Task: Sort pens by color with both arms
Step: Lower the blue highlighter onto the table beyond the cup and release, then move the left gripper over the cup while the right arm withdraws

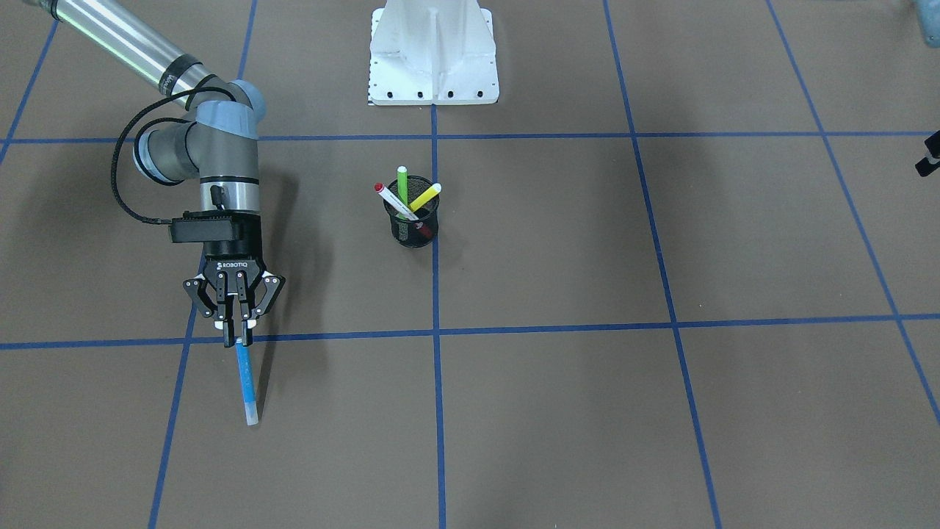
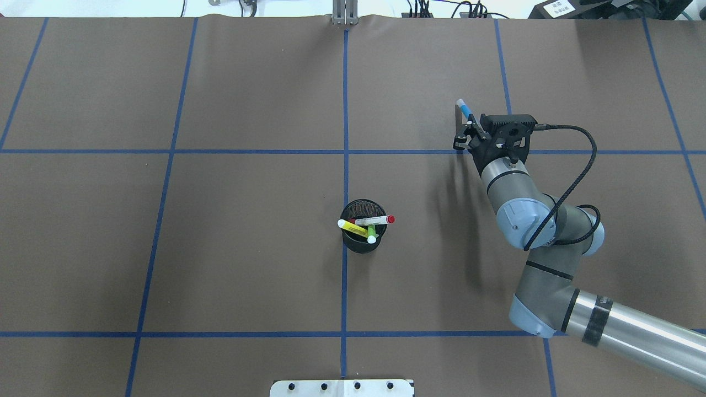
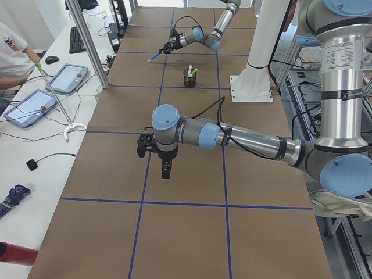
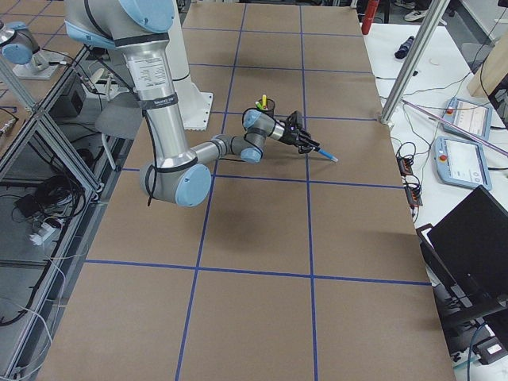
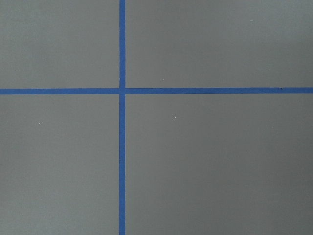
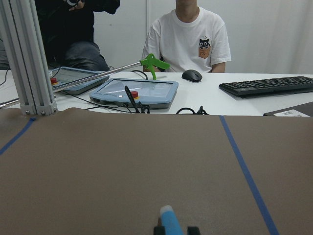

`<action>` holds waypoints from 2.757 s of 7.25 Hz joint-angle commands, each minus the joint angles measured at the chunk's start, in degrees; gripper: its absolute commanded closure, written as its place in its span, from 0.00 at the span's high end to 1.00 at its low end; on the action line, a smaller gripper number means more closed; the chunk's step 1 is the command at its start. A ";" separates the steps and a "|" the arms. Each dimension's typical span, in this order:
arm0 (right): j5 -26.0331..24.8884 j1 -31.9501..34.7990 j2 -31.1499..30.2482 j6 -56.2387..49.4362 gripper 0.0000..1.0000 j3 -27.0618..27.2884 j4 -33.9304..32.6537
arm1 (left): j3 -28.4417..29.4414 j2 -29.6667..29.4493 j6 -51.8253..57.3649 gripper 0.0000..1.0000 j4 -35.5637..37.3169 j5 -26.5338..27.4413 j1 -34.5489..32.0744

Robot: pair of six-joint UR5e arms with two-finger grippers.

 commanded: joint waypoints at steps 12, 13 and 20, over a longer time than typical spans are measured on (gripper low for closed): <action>64.93 31.23 -6.92 -1.54 0.99 12.69 -3.78 | -8.99 -17.00 -51.02 0.99 -2.81 0.61 23.45; 71.96 34.48 -7.36 -1.80 0.99 12.60 -5.35 | -8.99 -22.19 -58.95 0.99 -2.20 3.66 28.10; 82.66 42.42 -12.90 -16.21 1.00 11.81 -11.69 | 3.30 -56.14 -74.05 0.98 16.70 31.77 51.68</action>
